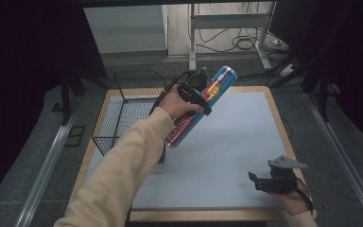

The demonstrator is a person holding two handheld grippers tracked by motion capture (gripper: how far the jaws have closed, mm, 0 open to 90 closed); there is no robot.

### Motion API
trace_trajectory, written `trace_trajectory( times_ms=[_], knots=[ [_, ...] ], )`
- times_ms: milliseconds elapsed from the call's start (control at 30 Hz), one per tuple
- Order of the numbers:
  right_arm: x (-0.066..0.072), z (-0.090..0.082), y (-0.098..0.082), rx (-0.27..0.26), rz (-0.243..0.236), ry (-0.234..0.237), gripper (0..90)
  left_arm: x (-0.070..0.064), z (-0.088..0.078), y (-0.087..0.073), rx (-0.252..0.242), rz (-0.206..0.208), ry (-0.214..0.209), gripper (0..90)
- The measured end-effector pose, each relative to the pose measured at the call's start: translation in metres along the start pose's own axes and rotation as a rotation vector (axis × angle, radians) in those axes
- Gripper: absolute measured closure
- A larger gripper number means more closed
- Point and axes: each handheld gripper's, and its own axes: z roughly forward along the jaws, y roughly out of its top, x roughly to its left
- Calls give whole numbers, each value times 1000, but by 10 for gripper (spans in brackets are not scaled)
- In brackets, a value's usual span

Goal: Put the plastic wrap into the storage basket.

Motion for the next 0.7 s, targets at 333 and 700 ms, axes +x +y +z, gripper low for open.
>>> trace_trajectory(
  times_ms=[333,700],
  knots=[
    [-1,0,-1,4,3,-2,110,18,-2,15,0,-4,35,320],
    [0,1,-1,0,-1,11,107,45,-4,14,-6,-29,59,321]
  ],
)
